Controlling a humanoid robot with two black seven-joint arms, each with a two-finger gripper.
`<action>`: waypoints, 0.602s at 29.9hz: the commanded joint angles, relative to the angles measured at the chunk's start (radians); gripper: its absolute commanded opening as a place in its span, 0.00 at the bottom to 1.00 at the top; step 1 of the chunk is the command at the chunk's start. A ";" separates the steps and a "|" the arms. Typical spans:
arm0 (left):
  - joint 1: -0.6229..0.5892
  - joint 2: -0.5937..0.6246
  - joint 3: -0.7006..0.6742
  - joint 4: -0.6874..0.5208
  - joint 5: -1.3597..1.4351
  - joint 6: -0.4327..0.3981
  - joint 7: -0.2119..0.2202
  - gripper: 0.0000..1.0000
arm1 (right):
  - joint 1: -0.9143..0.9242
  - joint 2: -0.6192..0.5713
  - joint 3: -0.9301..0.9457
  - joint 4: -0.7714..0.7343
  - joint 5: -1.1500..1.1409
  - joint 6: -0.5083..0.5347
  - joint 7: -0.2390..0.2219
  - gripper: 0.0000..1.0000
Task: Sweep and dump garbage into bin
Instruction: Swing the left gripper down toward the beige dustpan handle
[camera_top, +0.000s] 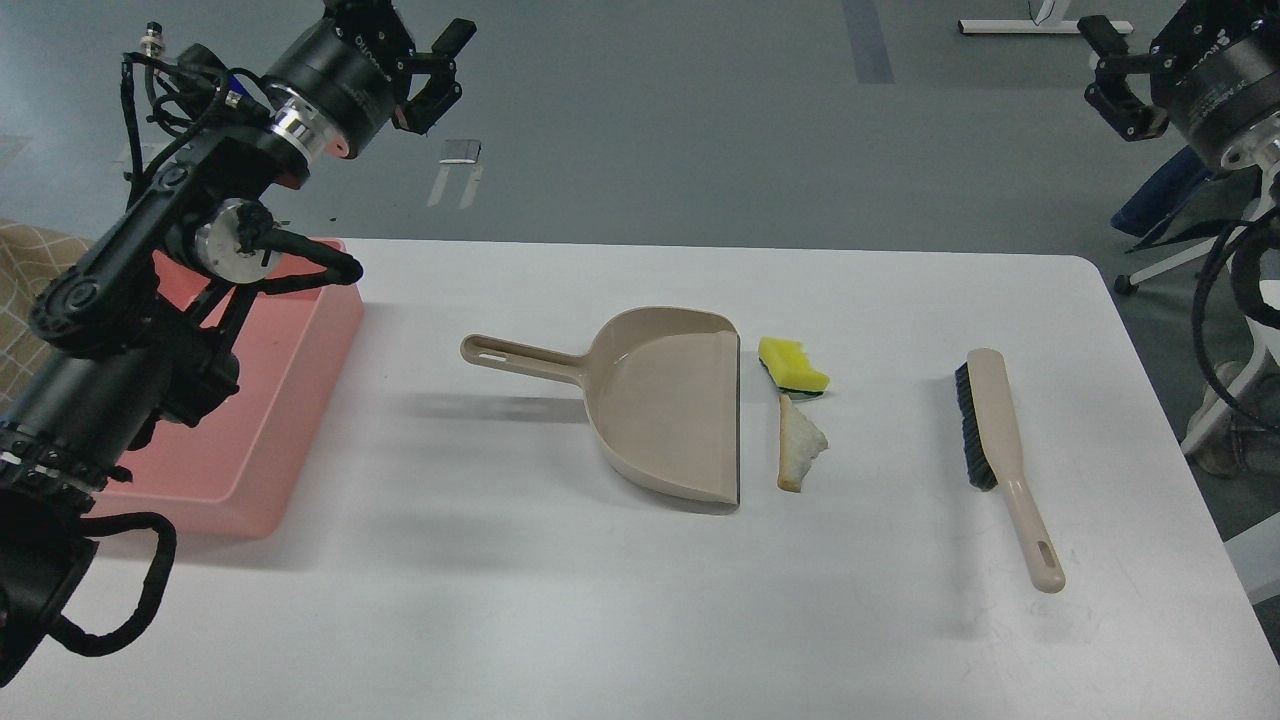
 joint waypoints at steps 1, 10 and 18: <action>0.012 0.102 0.090 -0.116 0.016 0.007 0.007 0.99 | -0.012 -0.007 0.000 0.008 -0.002 0.000 0.000 1.00; 0.177 0.329 0.133 -0.414 0.241 0.028 0.009 0.99 | -0.127 -0.114 0.012 0.126 -0.005 -0.005 0.007 1.00; 0.323 0.388 0.117 -0.550 0.389 0.091 0.009 0.99 | -0.242 -0.145 0.044 0.160 -0.005 -0.019 0.069 1.00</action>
